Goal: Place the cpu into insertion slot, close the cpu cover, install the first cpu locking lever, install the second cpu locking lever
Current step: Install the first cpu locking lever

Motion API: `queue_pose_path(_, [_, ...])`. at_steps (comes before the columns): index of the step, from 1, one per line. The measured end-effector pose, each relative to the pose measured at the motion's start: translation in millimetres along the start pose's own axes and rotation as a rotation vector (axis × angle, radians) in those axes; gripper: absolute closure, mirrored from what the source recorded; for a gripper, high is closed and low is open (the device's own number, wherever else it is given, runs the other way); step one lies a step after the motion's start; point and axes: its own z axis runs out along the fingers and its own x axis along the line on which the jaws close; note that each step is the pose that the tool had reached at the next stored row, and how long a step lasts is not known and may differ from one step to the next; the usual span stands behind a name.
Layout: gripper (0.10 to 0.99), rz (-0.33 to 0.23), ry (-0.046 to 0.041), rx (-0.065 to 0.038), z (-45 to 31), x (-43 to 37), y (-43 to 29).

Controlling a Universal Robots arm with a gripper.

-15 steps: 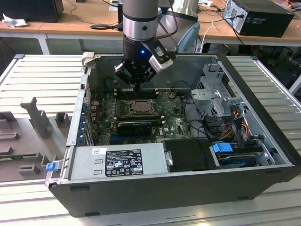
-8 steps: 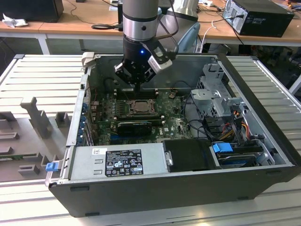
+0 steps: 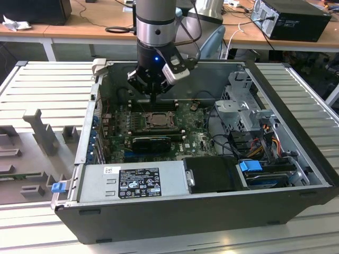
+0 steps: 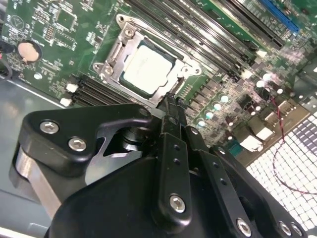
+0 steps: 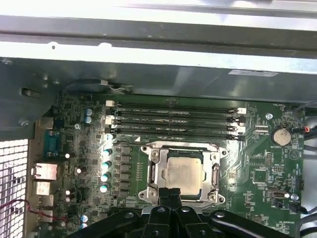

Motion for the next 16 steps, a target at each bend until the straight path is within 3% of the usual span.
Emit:
queue_pose_path(3, [0.98,0.0,-0.0007,0.0,0.2,8.6,0.4])
queue_pose_path(6, [0.98,0.001,-0.0011,-0.004,1.7,24.7,1.2])
queue_pose_path(12, [0.98,0.001,-0.002,-0.02,5.7,47.9,2.5])
queue_pose_path(16, [0.98,0.001,-0.0021,-0.023,9.2,51.9,6.7])
